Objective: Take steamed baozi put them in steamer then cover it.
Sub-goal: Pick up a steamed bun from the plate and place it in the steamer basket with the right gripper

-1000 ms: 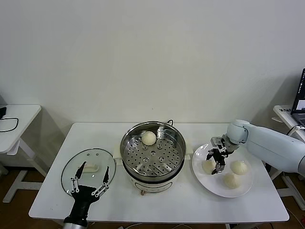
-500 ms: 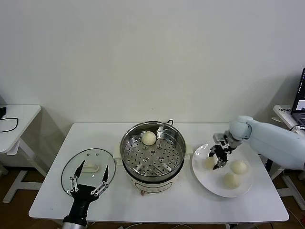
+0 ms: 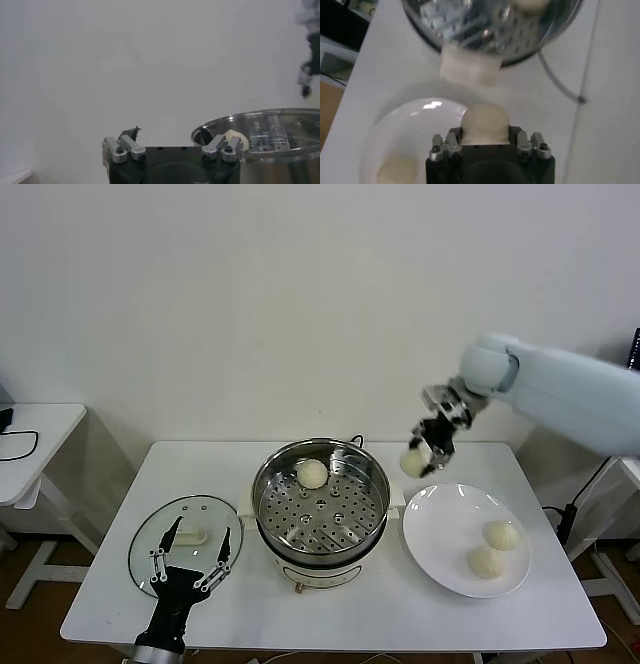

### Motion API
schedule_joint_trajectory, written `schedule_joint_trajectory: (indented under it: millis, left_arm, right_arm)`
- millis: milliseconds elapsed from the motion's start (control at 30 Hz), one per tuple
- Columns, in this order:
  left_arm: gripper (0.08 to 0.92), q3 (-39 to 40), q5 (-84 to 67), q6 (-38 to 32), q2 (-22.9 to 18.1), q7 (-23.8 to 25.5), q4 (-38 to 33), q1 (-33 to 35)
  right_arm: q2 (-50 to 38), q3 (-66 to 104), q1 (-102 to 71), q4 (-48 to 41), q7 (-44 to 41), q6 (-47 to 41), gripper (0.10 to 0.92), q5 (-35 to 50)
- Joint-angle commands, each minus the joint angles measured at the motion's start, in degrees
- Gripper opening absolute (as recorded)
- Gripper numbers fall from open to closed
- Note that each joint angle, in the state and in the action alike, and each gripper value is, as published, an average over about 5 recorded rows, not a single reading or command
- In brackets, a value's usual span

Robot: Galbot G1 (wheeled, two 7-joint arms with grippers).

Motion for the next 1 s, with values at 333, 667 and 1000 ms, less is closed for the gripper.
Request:
schedule_joint_trajectory:
  millis: [333, 667, 1000]
  left_arm:
    - [0.823, 0.5, 0.0, 0.9, 0.2, -0.5, 0.3, -1.2]
    - [0.823, 0.4, 0.0, 0.8, 0.1, -0.7, 0.5, -1.7]
    - [0.823, 0.4, 0.0, 0.6, 0.0, -0.8, 1.0, -1.8]
  right_arm:
    - [19.2, -9.4, 6.2, 7.1, 12.9, -10.4, 0.628, 16.5]
    - [25.8, -10.7, 0.6, 2.7, 18.9, -12.6, 0.628, 15.6]
    - [28.7, -10.6, -3.3, -0.7, 20.2, -12.9, 0.628, 14.6]
